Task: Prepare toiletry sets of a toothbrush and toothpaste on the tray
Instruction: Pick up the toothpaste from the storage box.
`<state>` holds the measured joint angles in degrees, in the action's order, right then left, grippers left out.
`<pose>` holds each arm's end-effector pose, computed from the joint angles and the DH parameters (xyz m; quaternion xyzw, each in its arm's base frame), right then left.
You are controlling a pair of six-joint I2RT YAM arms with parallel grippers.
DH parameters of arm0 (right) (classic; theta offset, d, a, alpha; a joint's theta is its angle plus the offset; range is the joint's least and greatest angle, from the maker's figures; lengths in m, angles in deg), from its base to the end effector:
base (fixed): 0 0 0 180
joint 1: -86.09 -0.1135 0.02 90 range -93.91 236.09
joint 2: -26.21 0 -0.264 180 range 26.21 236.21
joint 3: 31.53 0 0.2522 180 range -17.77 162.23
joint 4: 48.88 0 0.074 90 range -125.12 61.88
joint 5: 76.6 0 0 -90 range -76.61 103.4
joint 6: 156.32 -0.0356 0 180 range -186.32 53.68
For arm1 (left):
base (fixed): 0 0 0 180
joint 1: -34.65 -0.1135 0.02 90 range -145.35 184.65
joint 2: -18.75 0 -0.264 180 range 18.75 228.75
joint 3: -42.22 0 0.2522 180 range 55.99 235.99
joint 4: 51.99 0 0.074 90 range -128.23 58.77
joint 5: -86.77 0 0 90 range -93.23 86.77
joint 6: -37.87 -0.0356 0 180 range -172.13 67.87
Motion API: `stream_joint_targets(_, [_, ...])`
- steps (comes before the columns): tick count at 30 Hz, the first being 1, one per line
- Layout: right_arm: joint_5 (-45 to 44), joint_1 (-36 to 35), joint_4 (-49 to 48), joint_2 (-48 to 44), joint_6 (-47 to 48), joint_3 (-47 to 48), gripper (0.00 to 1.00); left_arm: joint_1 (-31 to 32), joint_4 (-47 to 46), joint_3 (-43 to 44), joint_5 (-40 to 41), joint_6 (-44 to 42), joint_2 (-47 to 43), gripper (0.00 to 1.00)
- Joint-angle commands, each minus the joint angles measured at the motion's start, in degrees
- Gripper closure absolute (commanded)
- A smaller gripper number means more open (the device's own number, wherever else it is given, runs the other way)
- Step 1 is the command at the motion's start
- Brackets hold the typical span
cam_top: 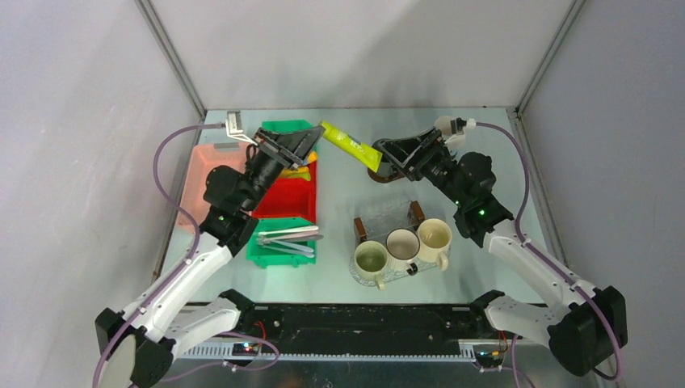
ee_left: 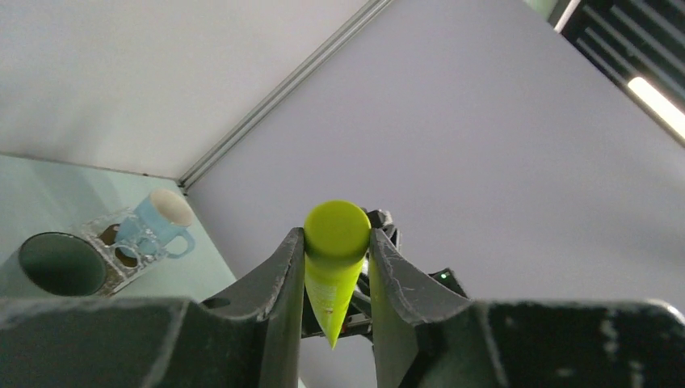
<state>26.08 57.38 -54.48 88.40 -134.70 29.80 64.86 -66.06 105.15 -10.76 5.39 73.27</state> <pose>0.2220 0.1305 0.3522 0.1520 0.6608 0.5976 0.4281 0.1854 -0.1133 0.4072 -0.0779 0.5517 -0.6012 0.5728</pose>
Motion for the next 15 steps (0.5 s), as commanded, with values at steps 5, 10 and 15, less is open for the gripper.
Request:
stream_joint_targets(5, [8.35,-0.56,-11.76,3.29,-0.9,1.03,0.28,0.45,-6.9,-1.04,3.3,9.1,0.99,1.0])
stream_joint_targets(10, [8.14,-0.58,-10.37,2.6,1.07,0.57,0.27,0.44,-6.74,-3.08,5.8,14.01,0.97,1.0])
stream_joint_targets(15, [4.25,0.09,-7.4,-0.71,2.53,-1.61,0.25,0.46,-8.03,-4.91,7.18,16.14,1.04,1.0])
